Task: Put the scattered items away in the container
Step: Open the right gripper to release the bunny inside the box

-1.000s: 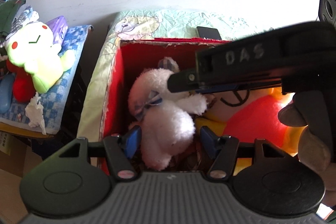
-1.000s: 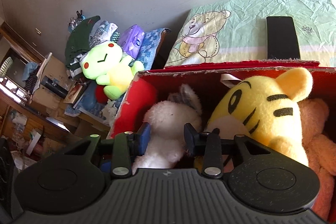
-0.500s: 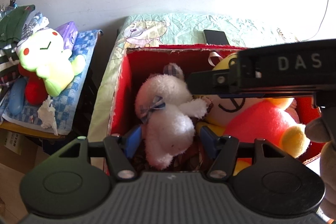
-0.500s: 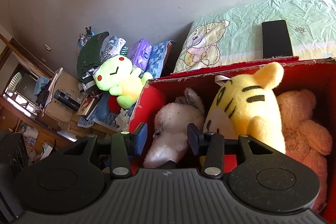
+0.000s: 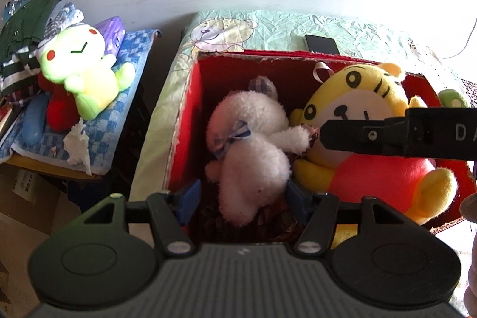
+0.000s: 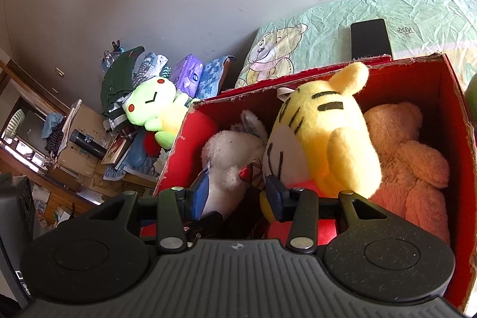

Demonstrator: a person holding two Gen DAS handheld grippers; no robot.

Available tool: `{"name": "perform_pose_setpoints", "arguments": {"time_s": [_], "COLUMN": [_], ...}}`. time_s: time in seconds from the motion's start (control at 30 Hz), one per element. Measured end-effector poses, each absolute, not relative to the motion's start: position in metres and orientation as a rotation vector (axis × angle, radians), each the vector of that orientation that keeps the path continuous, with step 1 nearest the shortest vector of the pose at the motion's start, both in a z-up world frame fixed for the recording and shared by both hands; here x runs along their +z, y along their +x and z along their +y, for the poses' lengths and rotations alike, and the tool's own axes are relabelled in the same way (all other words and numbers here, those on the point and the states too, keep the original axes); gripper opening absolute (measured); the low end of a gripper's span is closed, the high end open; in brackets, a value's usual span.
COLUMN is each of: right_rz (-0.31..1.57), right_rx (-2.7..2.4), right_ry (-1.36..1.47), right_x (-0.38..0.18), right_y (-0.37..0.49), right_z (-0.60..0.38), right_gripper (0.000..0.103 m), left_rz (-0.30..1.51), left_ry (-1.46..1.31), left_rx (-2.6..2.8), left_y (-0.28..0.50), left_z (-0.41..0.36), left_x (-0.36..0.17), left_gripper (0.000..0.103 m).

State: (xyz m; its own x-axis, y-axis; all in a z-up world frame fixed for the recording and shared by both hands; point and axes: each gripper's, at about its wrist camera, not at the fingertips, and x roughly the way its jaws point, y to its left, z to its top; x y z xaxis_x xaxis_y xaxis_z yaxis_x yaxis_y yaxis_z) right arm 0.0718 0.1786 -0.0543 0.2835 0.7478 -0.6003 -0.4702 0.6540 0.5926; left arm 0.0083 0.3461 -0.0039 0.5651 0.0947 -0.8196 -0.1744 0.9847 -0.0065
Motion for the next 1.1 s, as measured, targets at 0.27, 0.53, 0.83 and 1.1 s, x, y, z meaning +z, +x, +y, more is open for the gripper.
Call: {"name": "perform_pose_setpoints", "arguments": {"time_s": [0.27, 0.53, 0.83, 1.1], "right_rz": [0.944, 0.905, 0.910, 0.903], "right_rx": [0.838, 0.824, 0.901, 0.919], "right_ry": [0.369, 0.380, 0.374, 0.346], "right_x": [-0.047, -0.046, -0.041, -0.032], "right_y": [0.062, 0.059, 0.062, 0.064], "right_z": [0.161, 0.143, 0.132, 0.112], "right_gripper": [0.053, 0.050, 0.052, 0.052], "left_rz": [0.961, 0.975, 0.957, 0.950], "left_ry": [-0.123, -0.107, -0.090, -0.106], "left_rx": [0.159, 0.176, 0.260, 0.298], "left_y": [0.004, 0.006, 0.000, -0.005], "left_z": [0.343, 0.329, 0.315, 0.300], "left_x": [0.006, 0.008, 0.020, 0.031], "left_gripper": [0.065, 0.065, 0.072, 0.072]}}
